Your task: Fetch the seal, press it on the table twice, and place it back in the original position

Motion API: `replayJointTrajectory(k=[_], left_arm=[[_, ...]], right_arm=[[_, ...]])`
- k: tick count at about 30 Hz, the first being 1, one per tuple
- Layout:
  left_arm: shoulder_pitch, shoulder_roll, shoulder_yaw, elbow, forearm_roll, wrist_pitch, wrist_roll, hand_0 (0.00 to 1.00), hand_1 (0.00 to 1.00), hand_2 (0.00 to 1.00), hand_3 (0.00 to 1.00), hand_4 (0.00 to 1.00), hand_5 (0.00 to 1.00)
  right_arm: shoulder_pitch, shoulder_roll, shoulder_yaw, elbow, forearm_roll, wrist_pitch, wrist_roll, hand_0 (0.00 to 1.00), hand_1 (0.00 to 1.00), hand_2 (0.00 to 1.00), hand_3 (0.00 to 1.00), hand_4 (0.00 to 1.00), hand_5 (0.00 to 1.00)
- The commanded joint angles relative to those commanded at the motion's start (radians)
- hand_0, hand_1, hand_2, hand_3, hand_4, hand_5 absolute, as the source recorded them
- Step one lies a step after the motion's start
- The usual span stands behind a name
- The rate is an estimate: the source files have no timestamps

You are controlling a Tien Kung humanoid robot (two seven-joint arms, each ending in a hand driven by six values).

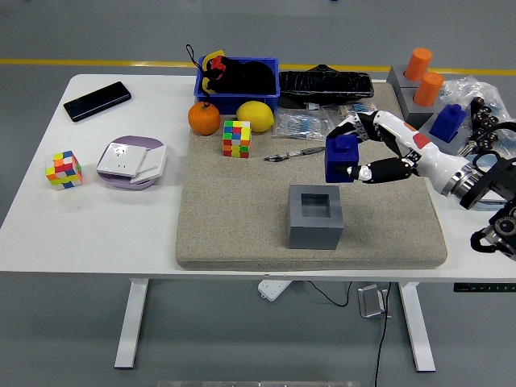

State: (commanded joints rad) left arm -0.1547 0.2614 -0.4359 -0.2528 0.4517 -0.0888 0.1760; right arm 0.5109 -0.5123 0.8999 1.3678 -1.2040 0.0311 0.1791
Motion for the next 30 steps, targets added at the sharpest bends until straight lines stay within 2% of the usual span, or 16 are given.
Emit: replayJointTrajectory(k=[5,10,17,21,26,30], left_arm=[[0.002,-0.001,-0.003,0.000,0.002,0.000,0.000,0.747,0.697,0.685,0.753,0.685,0.309],[0.000,-0.003,-0.008,-0.001,0.006,0.000,-0.001,0.747,0.697,0.685,0.753,0.685,0.309],[0.003,-0.007,-0.004,-0.001,0.005,0.000,-0.001,0.747,0.697,0.685,0.753,0.685,0.308],[0.006,-0.009,-0.001,-0.001,0.003,-0.001,-0.001,0.747,0.697,0.685,0.753,0.685,0.308],[0.008,-0.011,0.000,-0.002,0.004,-0.002,-0.001,0.747,0.697,0.685,0.753,0.685,0.308],[0.009,-0.011,0.001,-0.002,0.003,-0.002,-0.001,0.747,0.697,0.685,0.753,0.686,0.309]], right_arm=[[-0.028,-0.014,0.046,-0.056,-0.002,-0.007,0.005,0.569,0.437,0.461,0.539,0.733,0.002],[-0.053,0.000,0.043,-0.125,0.013,-0.022,0.020,0.569,0.437,0.461,0.539,0.733,0.002],[-0.077,0.066,0.031,-0.246,0.054,-0.051,0.062,0.570,0.436,0.459,0.538,0.728,0.002],[-0.081,0.103,0.027,-0.312,0.051,-0.046,0.071,0.570,0.436,0.459,0.538,0.728,0.002],[-0.077,0.137,0.009,-0.400,0.061,-0.045,0.087,0.571,0.436,0.458,0.531,0.725,0.002],[-0.078,0.149,-0.007,-0.440,0.072,-0.048,0.102,0.571,0.434,0.458,0.526,0.724,0.002]])
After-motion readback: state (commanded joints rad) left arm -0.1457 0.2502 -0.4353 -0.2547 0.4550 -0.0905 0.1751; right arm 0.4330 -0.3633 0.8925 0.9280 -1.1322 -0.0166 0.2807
